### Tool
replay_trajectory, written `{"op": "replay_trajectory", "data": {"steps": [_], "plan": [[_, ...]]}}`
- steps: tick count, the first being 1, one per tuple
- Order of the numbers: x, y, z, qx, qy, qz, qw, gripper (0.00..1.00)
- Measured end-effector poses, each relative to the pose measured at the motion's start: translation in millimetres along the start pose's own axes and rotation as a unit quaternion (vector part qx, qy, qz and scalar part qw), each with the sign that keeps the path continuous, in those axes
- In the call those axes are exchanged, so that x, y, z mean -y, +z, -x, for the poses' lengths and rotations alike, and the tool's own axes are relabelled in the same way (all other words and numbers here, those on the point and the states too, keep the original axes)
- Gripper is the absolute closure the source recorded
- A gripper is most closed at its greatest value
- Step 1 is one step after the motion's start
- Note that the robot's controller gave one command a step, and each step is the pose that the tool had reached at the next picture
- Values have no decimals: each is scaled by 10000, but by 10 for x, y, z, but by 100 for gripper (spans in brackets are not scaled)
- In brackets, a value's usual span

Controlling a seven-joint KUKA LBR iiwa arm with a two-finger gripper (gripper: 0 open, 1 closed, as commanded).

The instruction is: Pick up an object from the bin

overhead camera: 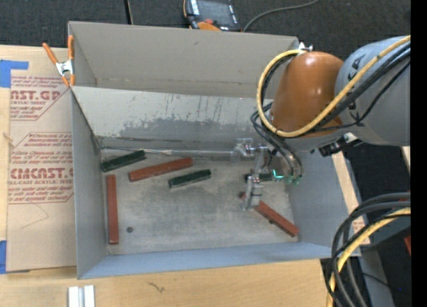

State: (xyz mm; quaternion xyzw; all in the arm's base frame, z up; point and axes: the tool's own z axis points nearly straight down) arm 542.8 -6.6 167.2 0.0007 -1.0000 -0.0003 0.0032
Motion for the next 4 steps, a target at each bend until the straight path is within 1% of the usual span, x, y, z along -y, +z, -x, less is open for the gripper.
{"op": "replay_trajectory", "data": {"steps": [1,2,3,4], "plan": [[-867,870,289,18,-549,13,9985,0],[-1142,971,531,48,-288,5,9996,0],[-668,953,105,71,-890,-3,9960,0],[-680,966,98,46,-893,0,9960,100]]}}
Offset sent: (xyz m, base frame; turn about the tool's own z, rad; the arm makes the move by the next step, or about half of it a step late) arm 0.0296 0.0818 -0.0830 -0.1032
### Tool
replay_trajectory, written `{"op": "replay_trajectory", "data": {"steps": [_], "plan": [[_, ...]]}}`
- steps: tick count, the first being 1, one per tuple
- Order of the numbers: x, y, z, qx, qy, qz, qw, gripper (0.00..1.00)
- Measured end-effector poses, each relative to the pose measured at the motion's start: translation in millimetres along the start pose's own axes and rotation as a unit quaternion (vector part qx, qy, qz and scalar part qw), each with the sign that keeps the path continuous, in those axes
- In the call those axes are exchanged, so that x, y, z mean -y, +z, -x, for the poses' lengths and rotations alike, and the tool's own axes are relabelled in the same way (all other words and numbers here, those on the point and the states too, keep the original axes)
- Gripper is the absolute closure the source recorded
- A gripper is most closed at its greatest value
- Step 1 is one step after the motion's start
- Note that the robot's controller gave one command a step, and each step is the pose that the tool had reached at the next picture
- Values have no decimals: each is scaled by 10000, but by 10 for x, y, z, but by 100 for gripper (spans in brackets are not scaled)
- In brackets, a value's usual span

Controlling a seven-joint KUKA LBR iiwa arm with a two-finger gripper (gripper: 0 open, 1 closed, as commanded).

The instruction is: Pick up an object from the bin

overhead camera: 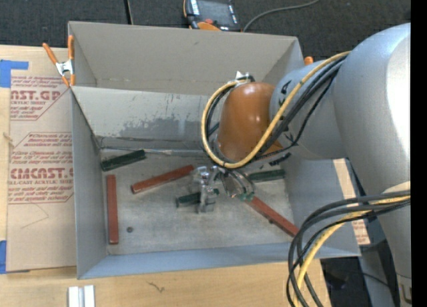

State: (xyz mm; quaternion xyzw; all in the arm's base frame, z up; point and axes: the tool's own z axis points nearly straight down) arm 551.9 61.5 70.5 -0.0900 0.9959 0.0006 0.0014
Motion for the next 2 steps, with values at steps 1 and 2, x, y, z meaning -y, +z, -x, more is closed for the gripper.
{"op": "replay_trajectory", "data": {"steps": [1,2], "plan": [[-112,-1105,-41,31,350,1,9994,100],[-249,-2098,-37,44,320,-3,9995,100]]}}
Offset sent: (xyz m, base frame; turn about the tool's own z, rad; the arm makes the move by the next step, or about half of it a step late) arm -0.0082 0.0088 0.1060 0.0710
